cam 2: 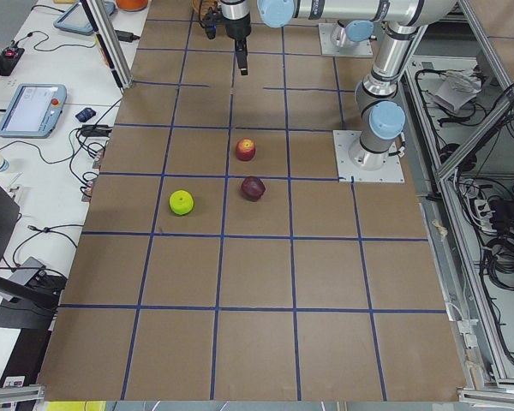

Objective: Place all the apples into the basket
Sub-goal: 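Lower the left gripper onto the lighter red apple and grasp it, then carry the red apple with the left gripper to the table center and release, then move right gripper over red apple while left gripper reaches dark apple, then grasp and lift red apple with right gripper while left lifts dark apple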

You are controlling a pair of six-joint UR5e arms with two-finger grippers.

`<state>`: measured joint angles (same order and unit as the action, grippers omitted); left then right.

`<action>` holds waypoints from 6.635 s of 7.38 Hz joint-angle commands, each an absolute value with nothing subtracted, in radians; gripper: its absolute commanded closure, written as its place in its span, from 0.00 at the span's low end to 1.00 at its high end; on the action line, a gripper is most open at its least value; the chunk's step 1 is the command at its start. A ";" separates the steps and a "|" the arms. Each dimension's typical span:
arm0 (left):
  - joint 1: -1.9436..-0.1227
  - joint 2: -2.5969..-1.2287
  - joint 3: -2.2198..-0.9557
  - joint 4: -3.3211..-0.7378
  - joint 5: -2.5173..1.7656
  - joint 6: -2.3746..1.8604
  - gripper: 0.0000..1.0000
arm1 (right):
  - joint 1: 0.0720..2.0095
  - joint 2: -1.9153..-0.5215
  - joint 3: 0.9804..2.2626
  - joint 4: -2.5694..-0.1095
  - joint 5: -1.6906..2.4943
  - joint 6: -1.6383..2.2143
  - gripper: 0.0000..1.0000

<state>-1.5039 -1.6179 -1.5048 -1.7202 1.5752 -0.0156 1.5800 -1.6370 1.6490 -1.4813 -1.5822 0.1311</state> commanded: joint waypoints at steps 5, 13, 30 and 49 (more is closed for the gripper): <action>-1.286 -1.730 -1.904 -1.292 1.536 0.235 0.00 | 1.580 -1.637 1.649 -1.485 -1.583 0.130 0.00; -1.262 -1.864 -2.028 -0.962 1.513 0.256 0.86 | 1.574 -1.651 1.667 -1.485 -1.588 0.132 0.00; -1.353 -1.840 -1.580 -1.303 1.466 0.219 0.00 | 1.597 -1.557 1.672 -1.605 -1.566 0.176 0.00; -1.137 -1.791 -1.796 -1.179 1.481 0.545 0.98 | 1.934 -0.931 1.441 -2.034 -1.546 0.776 1.00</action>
<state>-1.0325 -1.7842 -1.8995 -1.0736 1.5052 0.7379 1.9455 -0.9140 1.4515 -2.0460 -1.5434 0.7736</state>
